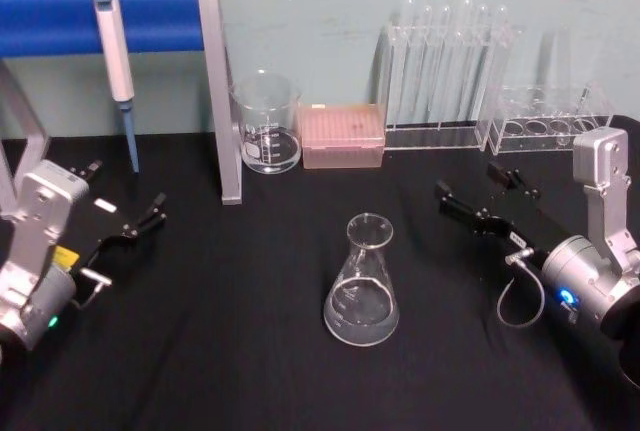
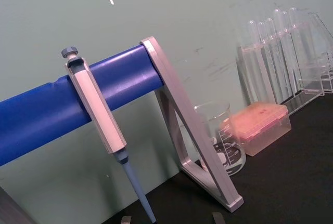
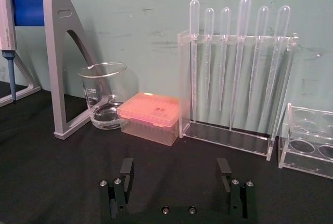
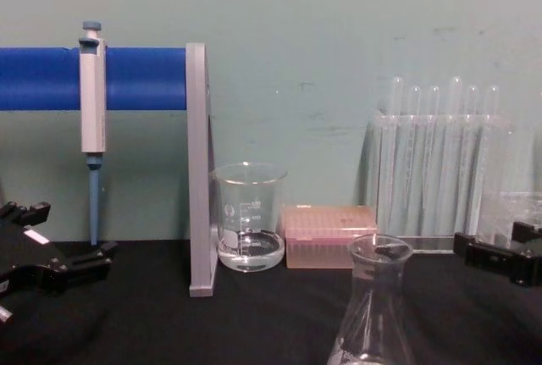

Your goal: Grasp the erlenmeyer flask with one hand, shake it three times, then place it back.

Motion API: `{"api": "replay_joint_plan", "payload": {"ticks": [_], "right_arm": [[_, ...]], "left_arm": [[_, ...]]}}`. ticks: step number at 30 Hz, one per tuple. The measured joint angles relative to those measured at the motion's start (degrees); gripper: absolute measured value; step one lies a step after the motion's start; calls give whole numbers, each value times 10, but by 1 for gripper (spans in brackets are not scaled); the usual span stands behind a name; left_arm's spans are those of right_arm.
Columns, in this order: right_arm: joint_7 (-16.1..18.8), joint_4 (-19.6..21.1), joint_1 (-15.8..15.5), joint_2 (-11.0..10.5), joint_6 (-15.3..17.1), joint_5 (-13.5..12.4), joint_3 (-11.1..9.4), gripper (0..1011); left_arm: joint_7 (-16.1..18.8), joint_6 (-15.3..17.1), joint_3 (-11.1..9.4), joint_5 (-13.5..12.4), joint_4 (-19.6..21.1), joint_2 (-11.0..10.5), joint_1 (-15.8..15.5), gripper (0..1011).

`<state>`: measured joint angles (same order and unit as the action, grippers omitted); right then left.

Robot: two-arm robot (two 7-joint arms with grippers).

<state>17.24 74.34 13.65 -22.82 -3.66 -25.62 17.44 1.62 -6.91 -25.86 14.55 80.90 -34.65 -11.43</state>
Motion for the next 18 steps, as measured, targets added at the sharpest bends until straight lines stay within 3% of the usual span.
{"api": "replay_joint_plan", "payload": {"ticks": [18], "right_arm": [[0, 0, 0, 0, 0, 0, 0, 1002]], "left_arm": [[0, 0, 0, 0, 0, 0, 0, 1001]]}}
